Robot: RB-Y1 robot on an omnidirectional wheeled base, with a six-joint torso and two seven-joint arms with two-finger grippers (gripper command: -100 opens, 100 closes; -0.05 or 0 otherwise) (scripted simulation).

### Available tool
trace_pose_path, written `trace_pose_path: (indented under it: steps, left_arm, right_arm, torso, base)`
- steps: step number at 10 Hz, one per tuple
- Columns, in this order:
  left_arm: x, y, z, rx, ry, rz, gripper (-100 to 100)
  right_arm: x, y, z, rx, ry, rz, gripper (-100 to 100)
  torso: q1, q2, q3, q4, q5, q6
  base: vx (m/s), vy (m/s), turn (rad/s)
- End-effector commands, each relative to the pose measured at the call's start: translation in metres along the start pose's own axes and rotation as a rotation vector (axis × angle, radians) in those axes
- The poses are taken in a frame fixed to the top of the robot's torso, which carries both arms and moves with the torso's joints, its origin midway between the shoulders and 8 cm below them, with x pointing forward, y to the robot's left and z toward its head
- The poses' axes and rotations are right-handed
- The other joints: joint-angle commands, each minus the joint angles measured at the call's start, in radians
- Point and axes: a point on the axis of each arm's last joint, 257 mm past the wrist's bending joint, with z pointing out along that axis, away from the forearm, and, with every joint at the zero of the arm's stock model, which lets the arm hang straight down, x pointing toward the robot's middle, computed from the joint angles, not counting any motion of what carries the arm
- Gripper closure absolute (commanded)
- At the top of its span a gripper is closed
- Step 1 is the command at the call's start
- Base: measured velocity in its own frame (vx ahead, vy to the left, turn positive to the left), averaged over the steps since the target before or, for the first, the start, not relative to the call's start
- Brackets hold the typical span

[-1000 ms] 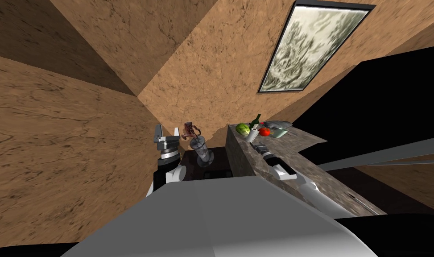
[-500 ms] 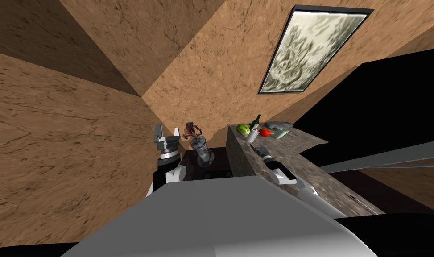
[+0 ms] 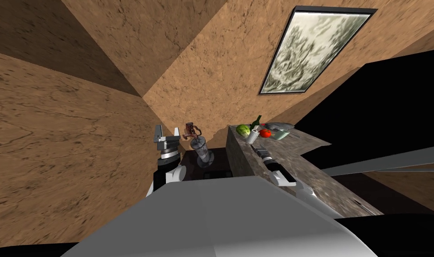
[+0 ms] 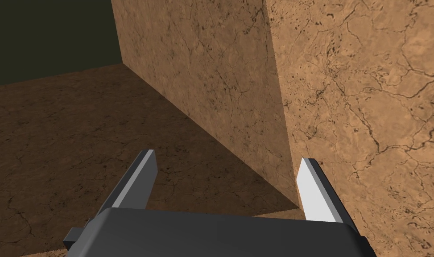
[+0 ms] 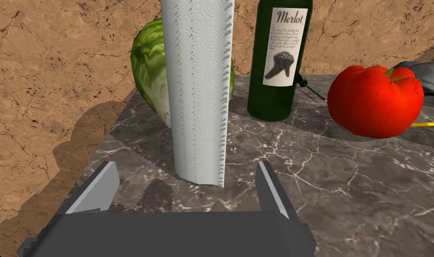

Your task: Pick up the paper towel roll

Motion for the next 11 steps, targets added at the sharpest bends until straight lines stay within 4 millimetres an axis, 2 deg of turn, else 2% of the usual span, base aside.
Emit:
trace_pose_path:
  steps: [1, 4, 5, 6, 8, 9, 11]
  left_arm:
    - [0.000, 0.000, 0.000, 0.000, 0.000, 0.000, 0]
    - [0.000, 0.000, 0.000, 0.000, 0.000, 0.000, 0]
    - [0.000, 0.000, 0.000, 0.000, 0.000, 0.000, 0]
    - [0.000, 0.000, 0.000, 0.000, 0.000, 0.000, 0]
    - [0.000, 0.000, 0.000, 0.000, 0.000, 0.000, 0]
    - [0.000, 0.000, 0.000, 0.000, 0.000, 0.000, 0]
    - [0.000, 0.000, 0.000, 0.000, 0.000, 0.000, 0]
  right_arm:
    - [0.007, 0.001, 0.004, 0.000, 0.031, 0.001, -100]
    - [0.012, 0.001, 0.007, 0.002, 0.041, 0.000, -100]
    - [0.013, 0.001, 0.008, 0.002, 0.043, 0.000, 0]
    - [-0.006, -0.008, 0.018, -0.021, 0.021, 0.004, -100]
    - [0.004, -0.015, 0.030, -0.014, 0.050, 0.007, -100]
    - [-0.016, -0.026, 0.037, -0.029, 0.017, 0.009, -100]
    - [-0.004, -0.036, 0.053, -0.021, 0.053, 0.015, -100]
  torso:
    - [0.000, 0.000, 0.000, 0.000, 0.000, 0.000]
    - [0.000, -0.008, -0.005, -0.002, 0.000, 0.000]
    - [0.001, -0.003, -0.002, -0.001, 0.000, 0.000]
    - [0.002, 0.001, 0.000, 0.000, 0.000, 0.000]
    - [-0.001, 0.007, 0.004, 0.001, 0.000, 0.000]
    - [0.001, 0.006, 0.003, 0.001, 0.000, 0.000]
    - [0.003, 0.004, 0.002, 0.001, 0.001, 0.000]
  base:
    - [0.160, -0.037, 0.115]
    - [0.144, -0.024, 0.049]
    - [0.015, -0.002, 0.001]
    - [-0.039, -0.074, -0.167]
    - [-0.037, -0.036, 0.042]
    - [-0.008, -0.007, 0.023]
    - [0.001, 0.001, -0.006]
